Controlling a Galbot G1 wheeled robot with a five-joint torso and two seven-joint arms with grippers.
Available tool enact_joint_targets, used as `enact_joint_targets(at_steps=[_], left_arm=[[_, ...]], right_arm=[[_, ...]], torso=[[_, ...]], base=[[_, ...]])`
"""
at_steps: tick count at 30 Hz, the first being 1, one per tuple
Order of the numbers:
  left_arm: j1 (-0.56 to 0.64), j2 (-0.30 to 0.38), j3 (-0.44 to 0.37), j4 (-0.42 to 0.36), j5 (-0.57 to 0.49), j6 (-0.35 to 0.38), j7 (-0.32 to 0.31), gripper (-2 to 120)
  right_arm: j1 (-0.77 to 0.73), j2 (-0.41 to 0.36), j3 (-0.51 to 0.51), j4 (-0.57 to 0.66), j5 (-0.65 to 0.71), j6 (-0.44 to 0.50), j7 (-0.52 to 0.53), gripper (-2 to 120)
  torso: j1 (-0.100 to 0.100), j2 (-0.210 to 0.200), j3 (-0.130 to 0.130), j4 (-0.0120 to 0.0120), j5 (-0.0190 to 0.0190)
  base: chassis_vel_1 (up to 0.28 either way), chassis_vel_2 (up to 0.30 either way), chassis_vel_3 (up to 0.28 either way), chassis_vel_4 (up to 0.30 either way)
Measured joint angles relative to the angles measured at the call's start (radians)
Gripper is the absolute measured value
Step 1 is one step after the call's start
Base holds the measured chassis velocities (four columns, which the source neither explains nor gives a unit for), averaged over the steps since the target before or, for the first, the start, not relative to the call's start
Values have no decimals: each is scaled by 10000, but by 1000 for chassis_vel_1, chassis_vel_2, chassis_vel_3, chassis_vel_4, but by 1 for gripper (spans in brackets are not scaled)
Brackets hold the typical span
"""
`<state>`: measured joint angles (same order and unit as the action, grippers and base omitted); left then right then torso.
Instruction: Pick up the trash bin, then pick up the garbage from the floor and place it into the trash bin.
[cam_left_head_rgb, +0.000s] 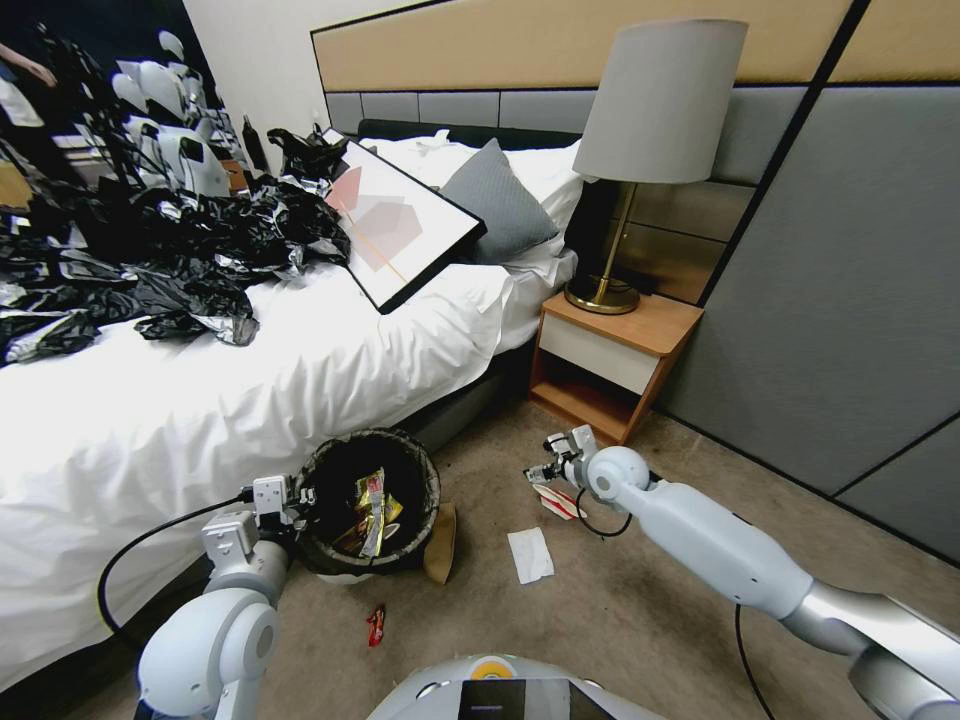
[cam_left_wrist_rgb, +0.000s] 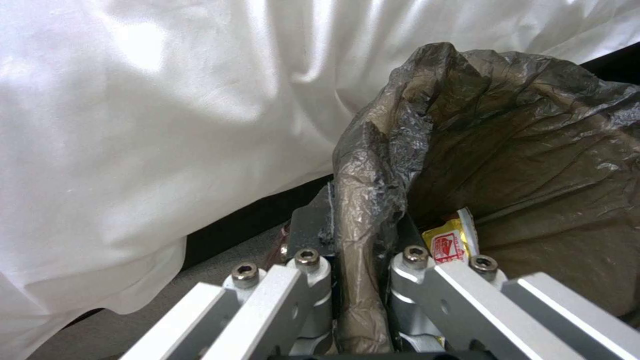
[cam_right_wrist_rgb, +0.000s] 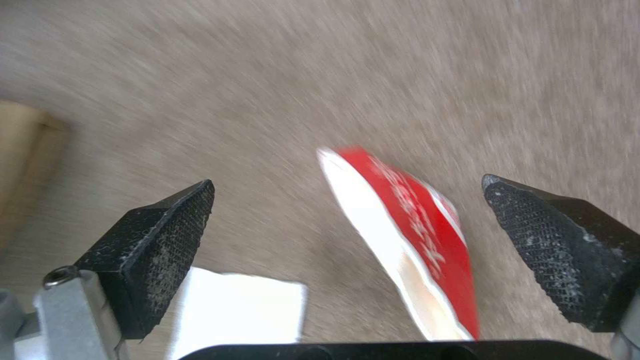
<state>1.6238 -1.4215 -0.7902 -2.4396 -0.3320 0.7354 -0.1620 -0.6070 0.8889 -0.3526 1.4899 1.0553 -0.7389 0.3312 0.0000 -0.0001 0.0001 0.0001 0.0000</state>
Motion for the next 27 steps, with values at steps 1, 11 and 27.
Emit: enact_joint_targets(at_steps=[1,11,27], left_arm=[[2,-3,-4,-2,0,1,2,4],[-8,-72,24,-10,0,1,7,4],[-42,-88,-1,49,11,0,31,4]], right_arm=[[-10,32,-2,-133,-81,3,-46,100],[-149,223,35,-1003,-570,19,-363,100],[-50,825,-21,-2400,-1315,32,-787,100]], torso=[[0,0,0,-1,0],[0,0,-1,-1,0],[0,0,-1,0,0]], base=[[0,0,0,0],[0,0,0,0],[0,0,0,0]])
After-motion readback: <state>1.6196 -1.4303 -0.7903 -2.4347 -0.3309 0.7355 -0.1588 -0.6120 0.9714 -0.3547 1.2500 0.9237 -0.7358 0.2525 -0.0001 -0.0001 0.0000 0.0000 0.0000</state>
